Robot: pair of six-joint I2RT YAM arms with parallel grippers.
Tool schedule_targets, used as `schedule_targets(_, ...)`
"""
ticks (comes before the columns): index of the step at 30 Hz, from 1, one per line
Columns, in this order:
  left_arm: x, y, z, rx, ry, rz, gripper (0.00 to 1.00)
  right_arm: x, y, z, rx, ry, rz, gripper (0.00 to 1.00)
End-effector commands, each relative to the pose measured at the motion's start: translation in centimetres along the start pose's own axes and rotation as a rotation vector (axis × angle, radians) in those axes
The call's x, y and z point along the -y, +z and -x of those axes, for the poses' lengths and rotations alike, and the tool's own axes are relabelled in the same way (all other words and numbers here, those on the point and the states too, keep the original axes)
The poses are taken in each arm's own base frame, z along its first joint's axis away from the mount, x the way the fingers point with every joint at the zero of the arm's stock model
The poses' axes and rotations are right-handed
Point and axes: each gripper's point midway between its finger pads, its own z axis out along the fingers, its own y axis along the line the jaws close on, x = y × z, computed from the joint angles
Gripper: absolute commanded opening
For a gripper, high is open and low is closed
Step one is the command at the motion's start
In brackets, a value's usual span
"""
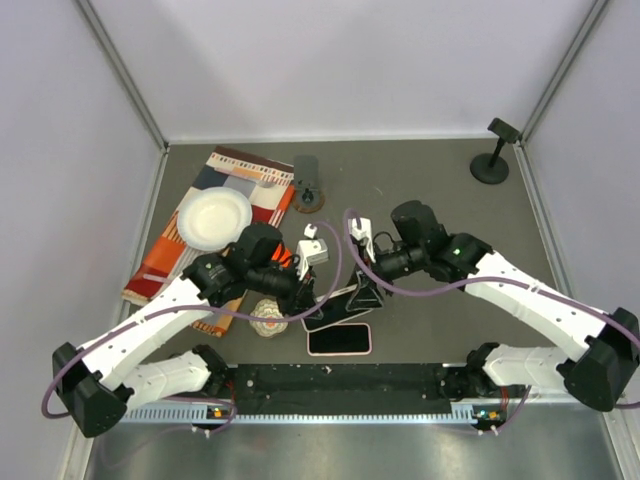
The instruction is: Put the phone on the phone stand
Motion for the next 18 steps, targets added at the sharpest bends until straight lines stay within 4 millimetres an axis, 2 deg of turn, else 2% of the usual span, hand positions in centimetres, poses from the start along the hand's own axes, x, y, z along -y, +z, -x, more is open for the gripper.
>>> schedule_targets(1,1.4,-1.1,2.5,0.068,0.126,-0.034,0.00,-2.6,0.6,1.8,0.046,-0.091,0.148,0.48)
schedule_targets(4,1.3,-1.2,2.7,0.074,0.155,-0.022,0.00,-2.9,0.8,1.2,0.041,-0.085,0.176,0.37)
schedule_targets(10,1.3,-1.3,2.3,0.045,0.178,-0.016,0.00,-3.8,1.4,1.3,0.049,-0.085,0.254,0.26)
schedule_targets(18,1.2,-1.8,2.6,0.052,0.219,0.000,0.00,-3.7,2.7,0.3,0.020,-0.060,0.287,0.29)
